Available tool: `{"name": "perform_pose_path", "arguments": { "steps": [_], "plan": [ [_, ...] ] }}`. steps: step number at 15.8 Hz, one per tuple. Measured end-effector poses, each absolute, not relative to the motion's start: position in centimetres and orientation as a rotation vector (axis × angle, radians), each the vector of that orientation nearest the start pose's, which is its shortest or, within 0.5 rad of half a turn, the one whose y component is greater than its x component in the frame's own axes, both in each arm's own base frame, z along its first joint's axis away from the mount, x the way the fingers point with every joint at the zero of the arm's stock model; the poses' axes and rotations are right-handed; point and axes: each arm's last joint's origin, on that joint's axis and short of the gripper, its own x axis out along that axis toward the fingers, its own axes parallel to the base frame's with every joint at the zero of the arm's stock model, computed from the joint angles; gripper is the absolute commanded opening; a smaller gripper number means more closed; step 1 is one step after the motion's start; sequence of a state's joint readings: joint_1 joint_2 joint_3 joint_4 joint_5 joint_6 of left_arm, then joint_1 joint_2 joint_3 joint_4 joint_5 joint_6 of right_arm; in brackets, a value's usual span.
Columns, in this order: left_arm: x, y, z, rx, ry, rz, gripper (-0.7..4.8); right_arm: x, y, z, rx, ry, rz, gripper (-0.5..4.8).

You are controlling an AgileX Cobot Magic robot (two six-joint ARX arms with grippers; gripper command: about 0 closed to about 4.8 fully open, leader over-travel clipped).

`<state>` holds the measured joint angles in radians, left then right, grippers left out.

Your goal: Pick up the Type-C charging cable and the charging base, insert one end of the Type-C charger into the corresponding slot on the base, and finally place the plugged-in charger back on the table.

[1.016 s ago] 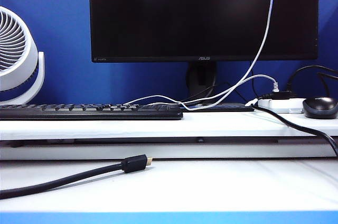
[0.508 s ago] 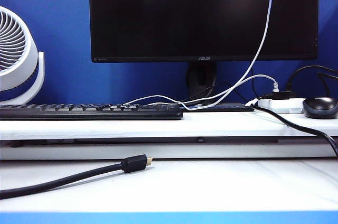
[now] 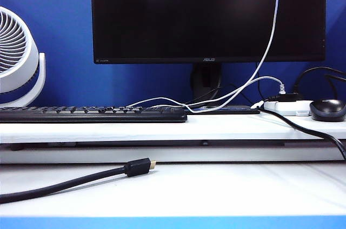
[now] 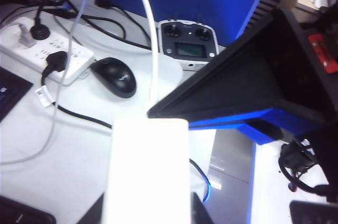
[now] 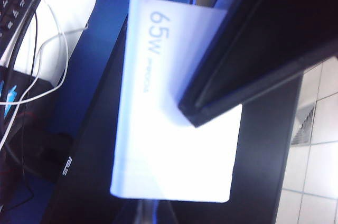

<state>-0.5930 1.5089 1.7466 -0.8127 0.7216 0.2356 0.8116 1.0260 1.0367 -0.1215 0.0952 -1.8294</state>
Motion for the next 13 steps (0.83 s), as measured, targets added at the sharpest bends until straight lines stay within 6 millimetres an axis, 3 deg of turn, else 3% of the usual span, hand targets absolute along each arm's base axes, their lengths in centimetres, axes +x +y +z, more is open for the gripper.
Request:
{"name": "perform_pose_path", "arguments": {
  "steps": [13],
  "plan": [
    [23.83, -19.04, 43.5, 0.165, 0.467, -1.283, 0.85, 15.63, 15.99, 38.07, -1.798, -0.559, 0.584, -0.01]
  ]
}}
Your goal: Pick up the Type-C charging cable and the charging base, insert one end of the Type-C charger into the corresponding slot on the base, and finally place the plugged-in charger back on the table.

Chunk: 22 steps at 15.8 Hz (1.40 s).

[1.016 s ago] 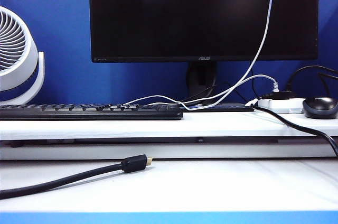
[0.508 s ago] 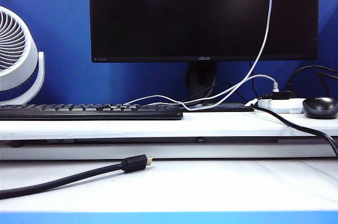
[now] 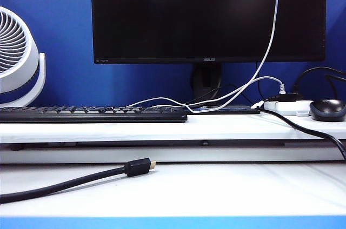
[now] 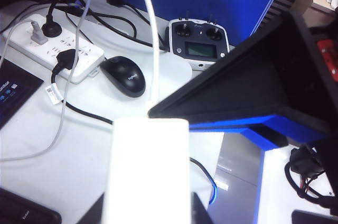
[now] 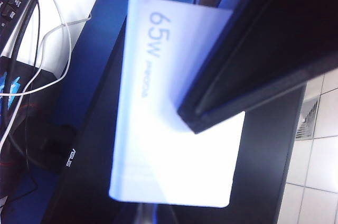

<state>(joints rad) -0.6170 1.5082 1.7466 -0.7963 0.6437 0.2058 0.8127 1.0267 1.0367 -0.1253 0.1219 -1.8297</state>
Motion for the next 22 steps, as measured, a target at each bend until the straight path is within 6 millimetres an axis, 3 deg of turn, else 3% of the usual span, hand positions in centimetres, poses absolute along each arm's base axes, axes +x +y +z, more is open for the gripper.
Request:
{"name": "perform_pose_path", "arguments": {
  "steps": [22],
  "plan": [
    [23.37, -18.7, 43.45, 0.15, 0.514, -1.279, 0.85, 14.76, 16.64, 37.84, -1.787, -0.612, 0.665, -0.01]
  ]
}}
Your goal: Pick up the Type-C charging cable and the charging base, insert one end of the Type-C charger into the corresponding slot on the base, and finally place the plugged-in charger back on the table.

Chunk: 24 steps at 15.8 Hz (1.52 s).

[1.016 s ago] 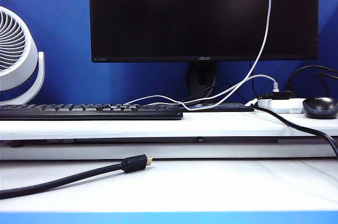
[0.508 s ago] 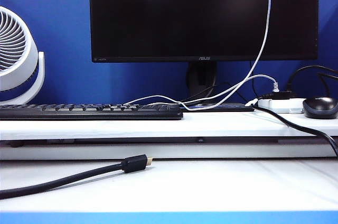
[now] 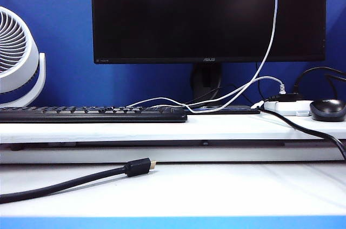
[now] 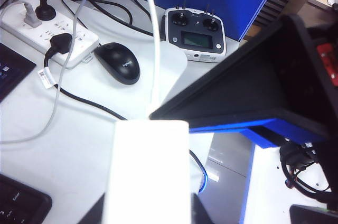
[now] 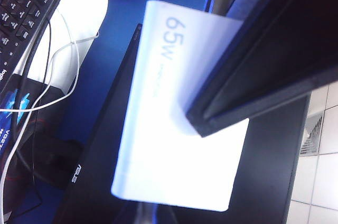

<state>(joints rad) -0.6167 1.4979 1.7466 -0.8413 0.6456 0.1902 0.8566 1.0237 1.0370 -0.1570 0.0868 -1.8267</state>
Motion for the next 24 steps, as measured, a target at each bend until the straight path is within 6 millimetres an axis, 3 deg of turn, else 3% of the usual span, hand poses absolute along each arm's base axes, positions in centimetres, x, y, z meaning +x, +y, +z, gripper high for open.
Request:
{"name": "perform_pose_path", "arguments": {
  "steps": [24],
  "plan": [
    [23.5, -18.85, 43.44, 0.135, 0.511, -1.292, 0.85, 14.11, 17.17, 37.87, -1.797, -0.521, 0.591, -0.01]
  ]
}}
